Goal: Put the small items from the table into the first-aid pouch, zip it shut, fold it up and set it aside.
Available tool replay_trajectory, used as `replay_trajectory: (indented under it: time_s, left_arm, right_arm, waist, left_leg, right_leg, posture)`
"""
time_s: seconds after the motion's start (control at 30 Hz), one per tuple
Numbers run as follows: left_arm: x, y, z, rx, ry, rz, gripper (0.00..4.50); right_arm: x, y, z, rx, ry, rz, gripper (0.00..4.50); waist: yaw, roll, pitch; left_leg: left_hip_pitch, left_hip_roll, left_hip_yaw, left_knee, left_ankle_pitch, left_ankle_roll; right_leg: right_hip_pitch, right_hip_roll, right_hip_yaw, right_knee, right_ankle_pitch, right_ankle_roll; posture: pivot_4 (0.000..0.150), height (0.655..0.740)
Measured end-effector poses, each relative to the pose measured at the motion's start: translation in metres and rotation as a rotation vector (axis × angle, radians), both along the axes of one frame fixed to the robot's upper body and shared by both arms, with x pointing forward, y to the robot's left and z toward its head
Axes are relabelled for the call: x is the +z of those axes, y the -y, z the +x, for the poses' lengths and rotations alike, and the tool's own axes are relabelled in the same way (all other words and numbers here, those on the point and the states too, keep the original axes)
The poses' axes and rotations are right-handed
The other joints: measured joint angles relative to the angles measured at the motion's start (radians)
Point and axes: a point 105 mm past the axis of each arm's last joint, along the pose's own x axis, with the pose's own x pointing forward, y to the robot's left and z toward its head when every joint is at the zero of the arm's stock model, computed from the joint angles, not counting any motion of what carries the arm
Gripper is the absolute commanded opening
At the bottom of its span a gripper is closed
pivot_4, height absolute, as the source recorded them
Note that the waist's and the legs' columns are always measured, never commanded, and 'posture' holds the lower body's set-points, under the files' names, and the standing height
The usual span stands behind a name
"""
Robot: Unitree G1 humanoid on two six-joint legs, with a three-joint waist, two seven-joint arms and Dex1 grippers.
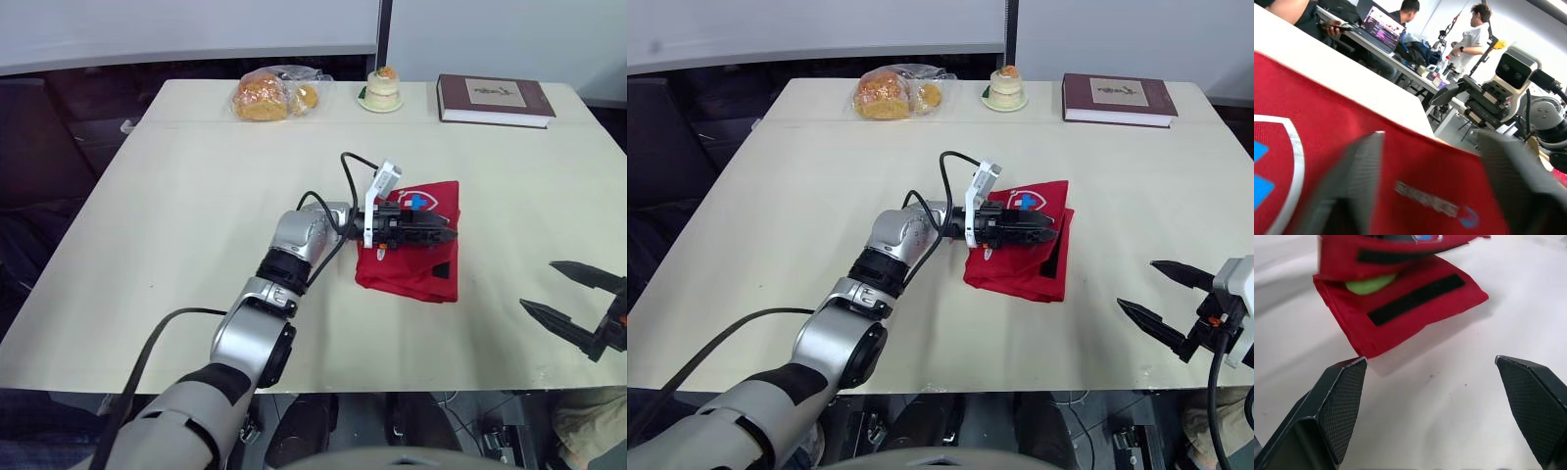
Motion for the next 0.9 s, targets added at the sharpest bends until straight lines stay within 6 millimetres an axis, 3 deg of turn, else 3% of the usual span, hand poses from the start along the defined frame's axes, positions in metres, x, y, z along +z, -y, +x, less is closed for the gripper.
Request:
replay_trajectory:
  time_s: [0.03, 0.07, 0.13, 0.33, 0.5, 0.7, 0.9]
  left_arm:
    - [0.0, 0.001, 0.0, 0.005, 0.01, -0.002, 1.3]
    - [0.001, 0.002, 0.0, 0.006, 0.021, -0.005, 0.63]
    - [0.002, 0.003, 0.001, 0.015, 0.07, 0.007, 0.05]
    - [0.0, 0.012, 0.008, 0.077, 0.316, 0.072, 0.05]
    - [-0.04, 0.014, -0.008, -0.028, 0.533, 0.231, 0.05]
    - [-0.067, 0.017, -0.02, -0.165, 0.764, 0.34, 0.05]
    - [-0.077, 0.017, -0.03, -0.262, 0.77, 0.342, 0.05]
  right_arm:
    - [0.0, 0.0, 0.0, 0.0, 0.002, -0.001, 4.5]
    - [0.0, 0.0, 0.0, 0.0, 0.004, -0.001, 4.5]
    - [0.0, 0.0, 0.0, -0.001, 0.005, -0.001, 4.5]
    - [0.0, 0.0, -0.001, -0.005, 0.004, -0.001, 4.5]
    - [-0.001, 0.001, -0.001, -0.006, 0.001, -0.001, 4.5]
    - [-0.001, 0.001, -0.001, -0.005, -0.001, -0.001, 4.5]
    - [-0.001, 0.001, -0.001, -0.005, 0.0, -0.001, 4.5]
  waist:
    - [0.0, 0.0, 0.0]
    - [0.0, 0.0, 0.0]
    - [0.0, 0.0, 0.0]
    - [0.002, 0.0, 0.0]
    - [0.001, 0.001, -0.001]
    - [0.006, 0.001, -0.001]
    - [0.005, 0.002, -0.002]
  left_leg:
    - [0.0, 0.0, 0.0, 0.0, 0.0, 0.0]
    - [0.0, 0.0, 0.0, 0.0, 0.0, 0.0]
    - [0.0, 0.0, 0.0, 0.0, 0.0, 0.0]
    - [0.0, 0.0, 0.0, 0.0, 0.0, 0.0]
    - [0.001, 0.0, 0.001, 0.0, 0.0, 0.0]
    - [0.003, 0.0, 0.0, 0.0, -0.003, 0.005]
    - [0.013, 0.0, -0.001, 0.0, -0.006, 0.01]
  right_leg:
    - [0.0, 0.0, 0.0, 0.0, 0.0, 0.0]
    - [0.0, 0.0, 0.0, 0.0, 0.0, 0.0]
    - [0.0, 0.0, 0.0, 0.0, 0.0, 0.0]
    - [0.0, 0.0, 0.0, 0.0, 0.0, 0.0]
    - [0.0, 0.0, 0.001, 0.0, 0.0, 0.0]
    - [0.005, 0.0, 0.0, -0.001, 0.0, 0.0]
    - [0.018, 0.0, -0.003, -0.007, -0.001, 0.001]
  posture:
    - [0.15, 0.7289]
    - [0.15, 0.7289]
    - [0.15, 0.7289]
    - [0.15, 0.7289]
    - [0.15, 0.7289]
    - [0.15, 0.7289]
    - [0.15, 0.7289]
